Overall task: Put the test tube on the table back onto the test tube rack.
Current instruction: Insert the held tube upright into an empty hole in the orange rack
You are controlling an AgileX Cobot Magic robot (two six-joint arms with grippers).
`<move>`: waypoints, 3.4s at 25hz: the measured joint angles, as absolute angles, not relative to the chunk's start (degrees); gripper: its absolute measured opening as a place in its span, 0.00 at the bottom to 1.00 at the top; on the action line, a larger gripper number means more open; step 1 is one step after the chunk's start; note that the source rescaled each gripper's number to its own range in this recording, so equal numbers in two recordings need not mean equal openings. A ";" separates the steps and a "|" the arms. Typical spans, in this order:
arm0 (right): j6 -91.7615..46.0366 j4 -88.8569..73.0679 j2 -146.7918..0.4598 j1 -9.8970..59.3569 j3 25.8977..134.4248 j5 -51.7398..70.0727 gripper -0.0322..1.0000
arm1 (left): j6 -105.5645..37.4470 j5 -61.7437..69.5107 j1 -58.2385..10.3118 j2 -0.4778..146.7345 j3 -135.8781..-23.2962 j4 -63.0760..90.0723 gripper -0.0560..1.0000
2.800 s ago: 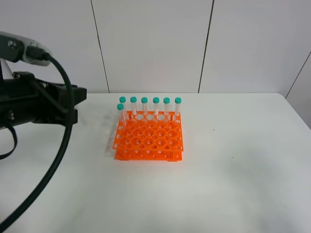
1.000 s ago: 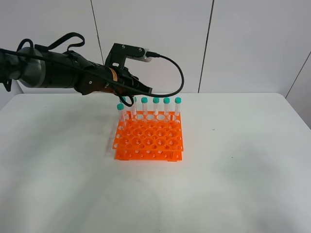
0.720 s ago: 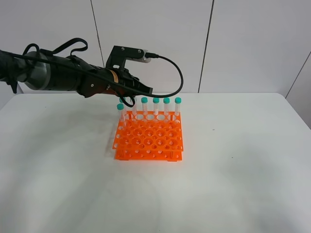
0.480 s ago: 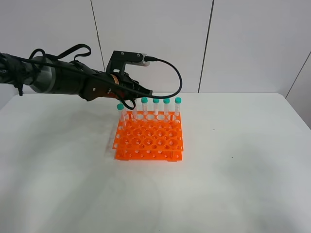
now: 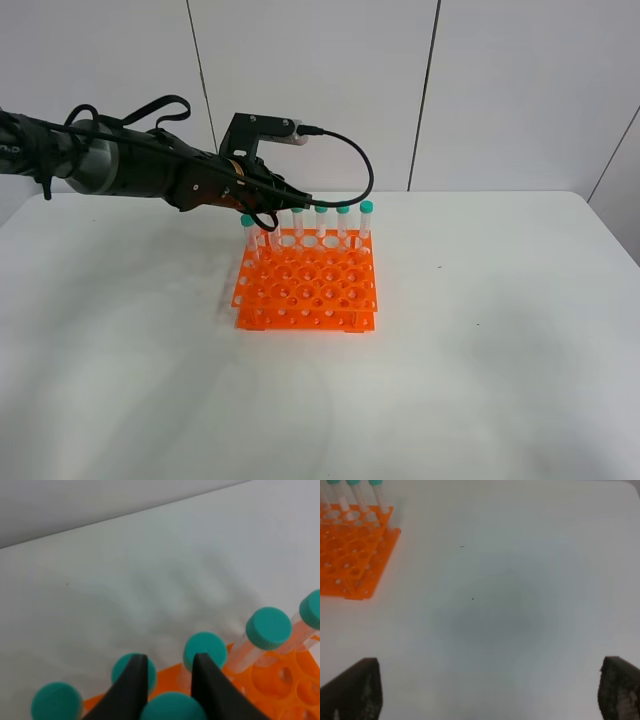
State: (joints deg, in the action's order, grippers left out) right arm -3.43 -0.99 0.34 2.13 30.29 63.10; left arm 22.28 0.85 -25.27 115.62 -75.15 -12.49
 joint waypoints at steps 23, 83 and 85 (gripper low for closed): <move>-3.43 -0.99 0.34 2.13 30.29 63.10 1.00 | 24.28 -6.22 -25.07 115.26 -72.30 -12.73 0.06; -3.43 -0.99 0.34 2.13 30.29 63.10 1.00 | 24.91 -5.35 -23.74 115.90 -71.92 -15.66 0.06; -3.43 -0.99 0.34 2.13 30.29 63.10 1.00 | 24.98 -5.30 -23.74 116.14 -71.92 -15.49 0.06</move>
State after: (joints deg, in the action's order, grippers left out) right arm -3.43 -0.99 0.34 2.13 30.29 63.10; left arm 24.98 -5.30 -23.74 116.14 -71.92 -15.49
